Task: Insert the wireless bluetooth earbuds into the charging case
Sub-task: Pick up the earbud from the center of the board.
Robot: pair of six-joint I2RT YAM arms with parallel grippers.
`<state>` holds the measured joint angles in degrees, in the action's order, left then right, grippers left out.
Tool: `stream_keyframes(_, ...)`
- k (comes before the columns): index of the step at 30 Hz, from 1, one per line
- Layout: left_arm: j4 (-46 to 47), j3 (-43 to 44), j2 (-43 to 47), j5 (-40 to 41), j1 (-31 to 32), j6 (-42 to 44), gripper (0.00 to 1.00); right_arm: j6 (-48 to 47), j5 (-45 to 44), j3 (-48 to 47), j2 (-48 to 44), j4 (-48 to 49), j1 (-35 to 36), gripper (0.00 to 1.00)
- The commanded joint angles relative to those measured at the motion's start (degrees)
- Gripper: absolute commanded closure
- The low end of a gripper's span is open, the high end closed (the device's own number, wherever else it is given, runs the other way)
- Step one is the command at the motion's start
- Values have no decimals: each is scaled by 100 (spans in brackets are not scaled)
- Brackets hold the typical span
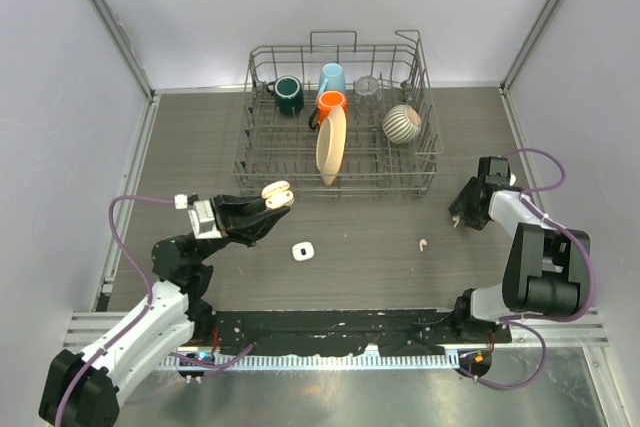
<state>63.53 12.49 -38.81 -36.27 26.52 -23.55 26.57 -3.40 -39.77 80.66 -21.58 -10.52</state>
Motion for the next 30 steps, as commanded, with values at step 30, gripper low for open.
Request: stream_keyframes(30, 90, 17, 84, 6, 11, 79, 100, -187, -732, -347, 231, -250, 613, 61)
